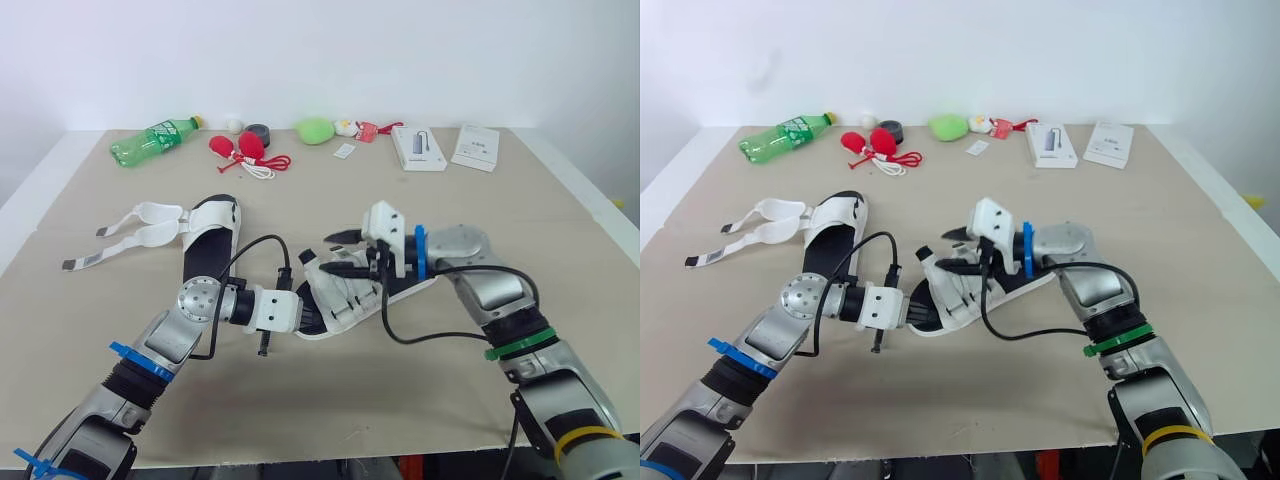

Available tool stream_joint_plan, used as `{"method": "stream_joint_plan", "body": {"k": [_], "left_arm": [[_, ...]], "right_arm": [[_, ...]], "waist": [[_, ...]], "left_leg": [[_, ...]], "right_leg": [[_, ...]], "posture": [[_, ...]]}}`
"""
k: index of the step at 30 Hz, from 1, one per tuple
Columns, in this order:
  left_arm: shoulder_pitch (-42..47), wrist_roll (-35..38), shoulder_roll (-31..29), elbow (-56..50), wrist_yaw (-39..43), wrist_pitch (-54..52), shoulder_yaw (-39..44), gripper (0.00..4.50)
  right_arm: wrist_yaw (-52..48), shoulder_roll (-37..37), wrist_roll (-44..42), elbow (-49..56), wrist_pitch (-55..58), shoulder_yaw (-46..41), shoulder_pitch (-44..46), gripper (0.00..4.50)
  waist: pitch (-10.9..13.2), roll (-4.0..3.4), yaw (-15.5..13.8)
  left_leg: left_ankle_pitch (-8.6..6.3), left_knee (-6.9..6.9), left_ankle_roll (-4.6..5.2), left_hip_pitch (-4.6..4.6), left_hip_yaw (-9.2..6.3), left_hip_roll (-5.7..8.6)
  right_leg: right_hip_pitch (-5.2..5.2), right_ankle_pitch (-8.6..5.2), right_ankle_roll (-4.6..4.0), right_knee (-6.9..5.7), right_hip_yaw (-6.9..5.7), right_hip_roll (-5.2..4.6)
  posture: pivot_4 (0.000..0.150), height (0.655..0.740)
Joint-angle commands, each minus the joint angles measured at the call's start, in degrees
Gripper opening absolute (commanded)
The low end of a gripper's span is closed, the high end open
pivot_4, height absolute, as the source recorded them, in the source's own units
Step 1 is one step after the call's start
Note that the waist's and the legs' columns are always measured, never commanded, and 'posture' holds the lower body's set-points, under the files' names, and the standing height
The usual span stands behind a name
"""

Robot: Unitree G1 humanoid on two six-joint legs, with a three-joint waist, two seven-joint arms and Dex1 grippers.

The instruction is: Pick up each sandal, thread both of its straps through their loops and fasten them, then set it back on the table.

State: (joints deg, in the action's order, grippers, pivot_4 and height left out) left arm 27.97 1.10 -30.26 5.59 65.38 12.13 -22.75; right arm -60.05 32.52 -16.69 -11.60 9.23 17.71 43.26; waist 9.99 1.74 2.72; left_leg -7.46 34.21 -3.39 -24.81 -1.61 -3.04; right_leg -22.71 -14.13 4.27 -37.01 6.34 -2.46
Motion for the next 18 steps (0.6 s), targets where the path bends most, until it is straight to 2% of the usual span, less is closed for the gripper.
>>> {"method": "stream_joint_plan", "body": {"k": [1,7,10,11,12,13,16,18], "left_arm": [[-1.1,-2.8,-0.6,2.8,1.6,-1.2,-2.8,0.0],[-0.8,-2.9,-0.1,3.4,1.8,-1.1,-2.6,0.0],[-0.7,-3.0,0.0,3.7,1.7,-0.9,-2.6,0.0],[-0.7,-3.1,0.0,3.8,1.6,-0.8,-2.6,0.0],[-0.7,-3.0,0.0,3.7,1.6,-0.8,-2.5,0.0],[-0.7,-3.0,0.0,3.6,1.6,-0.9,-2.4,0.0],[-1.2,-2.1,0.0,2.8,1.7,-1.3,-2.1,0.0],[-1.7,-1.4,0.1,2.2,1.8,-1.8,-1.8,0.0]], "right_arm": [[1.5,-0.5,-0.1,2.8,1.8,-4.1,2.7,2.81],[1.0,-0.6,-1.6,5.2,10.4,-5.8,3.1,2.81],[-1.2,-0.6,-0.7,4.8,7.8,-5.4,3.5,2.81],[-1.8,-0.8,-0.3,4.4,6.5,-5.4,3.7,2.43],[-2.8,-1.0,-0.3,4.2,5.6,-5.4,3.9,2.43],[-3.5,-1.2,-0.2,3.9,4.8,-5.4,4.2,1.92],[-6.6,-1.5,-0.7,3.9,5.2,-4.4,5.2,1.18],[-8.7,-2.2,-0.3,3.5,5.8,-3.2,5.5,0.22]], "waist": [[0.0,-0.01,0.0],[0.0,-0.01,-0.1],[0.0,-0.01,-0.1],[0.0,-0.01,-0.1],[0.0,-0.01,-0.1],[0.0,-0.01,-0.1],[0.0,-0.02,-0.1],[0.0,-0.02,0.0]], "left_leg": [[0.0,-0.02,0.0,-0.09,0.0,0.0],[0.0,-0.1,0.0,-0.32,-0.11,0.0],[0.0,-0.09,0.0,-0.32,-0.1,0.01],[0.0,-0.08,0.0,-0.31,-0.1,0.01],[0.0,-0.09,0.0,-0.31,-0.1,0.01],[0.0,-0.08,0.0,-0.31,-0.1,0.01],[0.0,-0.08,0.0,-0.31,-0.1,0.01],[0.0,-0.09,0.0,-0.31,-0.1,0.0]], "right_leg": [[-0.1,0.0,0.01,0.0,0.0,0.01],[-0.3,-0.02,0.06,-0.01,0.0,0.1],[-0.31,-0.01,0.06,-0.01,0.0,0.09],[-0.31,-0.01,0.05,-0.01,0.0,0.1],[-0.31,0.0,0.05,-0.01,0.01,0.1],[-0.31,0.0,0.05,-0.01,0.01,0.1],[-0.31,0.0,0.05,-0.01,0.0,0.1],[-0.31,0.0,0.05,-0.01,0.01,0.1]], "posture": [[0.15,0.74],[0.15,0.74],[0.15,0.74],[0.15,0.74],[0.15,0.74],[0.15,0.74],[0.15,0.74],[0.15,0.74]]}}
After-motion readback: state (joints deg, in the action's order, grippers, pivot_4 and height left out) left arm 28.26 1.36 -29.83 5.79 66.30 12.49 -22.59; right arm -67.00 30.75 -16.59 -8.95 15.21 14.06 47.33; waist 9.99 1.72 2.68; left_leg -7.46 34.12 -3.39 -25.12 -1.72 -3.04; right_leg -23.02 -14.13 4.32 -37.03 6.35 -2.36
